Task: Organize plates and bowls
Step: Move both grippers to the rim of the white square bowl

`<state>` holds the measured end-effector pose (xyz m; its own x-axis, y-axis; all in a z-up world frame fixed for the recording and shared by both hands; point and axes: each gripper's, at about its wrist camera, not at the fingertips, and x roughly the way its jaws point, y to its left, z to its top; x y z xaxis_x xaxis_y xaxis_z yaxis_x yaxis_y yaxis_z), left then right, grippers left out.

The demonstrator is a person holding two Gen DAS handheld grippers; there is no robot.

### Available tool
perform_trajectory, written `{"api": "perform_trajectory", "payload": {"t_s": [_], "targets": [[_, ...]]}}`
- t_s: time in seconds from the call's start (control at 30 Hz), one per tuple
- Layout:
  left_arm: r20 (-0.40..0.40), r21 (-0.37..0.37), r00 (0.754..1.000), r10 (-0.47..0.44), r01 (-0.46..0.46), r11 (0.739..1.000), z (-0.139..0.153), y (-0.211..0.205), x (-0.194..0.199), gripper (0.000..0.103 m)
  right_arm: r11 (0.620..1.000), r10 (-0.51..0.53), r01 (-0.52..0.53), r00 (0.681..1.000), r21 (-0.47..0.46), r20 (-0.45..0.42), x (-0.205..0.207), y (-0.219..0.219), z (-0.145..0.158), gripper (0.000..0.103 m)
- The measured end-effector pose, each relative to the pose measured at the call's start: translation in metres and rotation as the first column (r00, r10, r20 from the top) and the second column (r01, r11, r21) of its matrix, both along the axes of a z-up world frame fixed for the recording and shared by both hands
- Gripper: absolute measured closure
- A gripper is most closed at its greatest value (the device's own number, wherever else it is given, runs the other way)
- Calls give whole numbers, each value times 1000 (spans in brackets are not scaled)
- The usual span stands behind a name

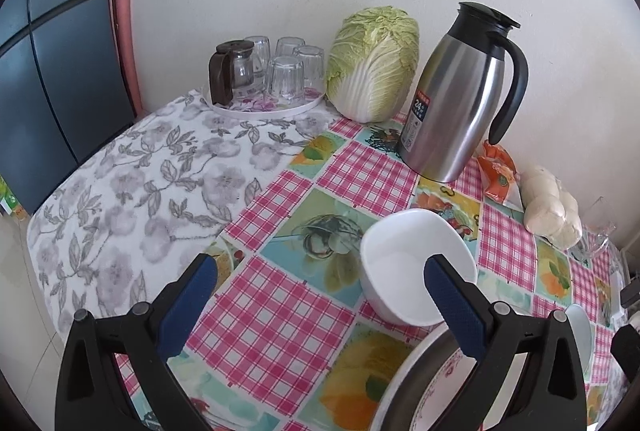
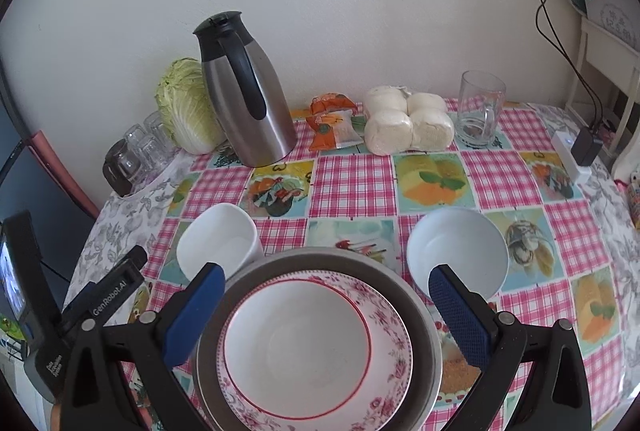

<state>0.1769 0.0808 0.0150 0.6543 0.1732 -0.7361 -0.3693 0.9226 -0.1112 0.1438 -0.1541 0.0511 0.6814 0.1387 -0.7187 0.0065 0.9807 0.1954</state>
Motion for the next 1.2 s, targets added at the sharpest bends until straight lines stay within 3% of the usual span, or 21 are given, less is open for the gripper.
{"api": "perform_trajectory", "payload": {"t_s": [0.1, 0.37, 0.5, 0.77, 1.03, 1.2], "targets": [[-34, -34, 999, -12, 10, 999, -2, 6, 8, 0, 1000, 19, -19, 1000, 11, -11, 7, 8, 2, 0], [-30, -113, 999, -18, 15, 994, -10, 15, 19, 0, 1000, 31, -31, 998, -2, -57, 30, 26, 3, 0], [-34, -177, 997, -65, 58, 982, -18, 16, 25, 0, 1000, 25, -25, 996, -5, -84, 41, 30, 1, 0], [-44, -214, 995, -92, 80, 973, -32, 15, 37, 0, 1000, 17, -19, 992, -17, -128, 59, 38, -4, 0], [-49, -370, 995, -84, 60, 927, -50, 28, 46, 0, 997, 2, -15, 986, -74, -165, 80, 49, -12, 0], [-61, -392, 993, -96, 65, 918, -59, 27, 55, 2, 997, 6, -21, 979, -74, -206, 95, 57, -23, 5]]}}
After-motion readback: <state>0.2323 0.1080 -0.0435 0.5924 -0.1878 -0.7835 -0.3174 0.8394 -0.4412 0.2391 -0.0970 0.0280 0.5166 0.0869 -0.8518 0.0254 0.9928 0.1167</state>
